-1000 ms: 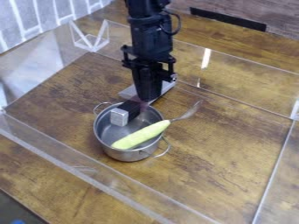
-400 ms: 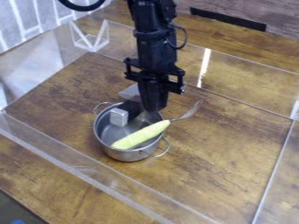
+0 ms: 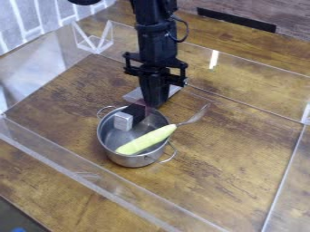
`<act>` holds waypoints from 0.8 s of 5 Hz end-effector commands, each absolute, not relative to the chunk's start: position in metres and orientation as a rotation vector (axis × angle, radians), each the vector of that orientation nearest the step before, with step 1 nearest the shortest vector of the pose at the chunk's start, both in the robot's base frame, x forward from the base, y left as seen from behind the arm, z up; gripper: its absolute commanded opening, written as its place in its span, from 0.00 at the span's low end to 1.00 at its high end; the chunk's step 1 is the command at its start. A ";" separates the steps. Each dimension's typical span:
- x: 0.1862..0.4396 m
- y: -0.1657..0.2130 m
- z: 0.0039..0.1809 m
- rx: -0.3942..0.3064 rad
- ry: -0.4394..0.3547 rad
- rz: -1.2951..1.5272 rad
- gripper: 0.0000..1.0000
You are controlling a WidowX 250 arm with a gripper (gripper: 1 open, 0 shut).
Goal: Put the spoon into the silver pot
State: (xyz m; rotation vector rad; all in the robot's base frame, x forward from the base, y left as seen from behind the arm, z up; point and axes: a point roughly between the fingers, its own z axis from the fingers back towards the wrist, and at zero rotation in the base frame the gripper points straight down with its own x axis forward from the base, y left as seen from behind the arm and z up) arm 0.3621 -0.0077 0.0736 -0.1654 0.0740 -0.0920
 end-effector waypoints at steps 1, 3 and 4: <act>0.364 -0.009 0.089 -0.156 0.009 -0.105 1.00; 0.355 0.004 0.097 -0.140 0.000 -0.162 1.00; 0.359 0.004 0.096 -0.140 0.008 -0.213 0.00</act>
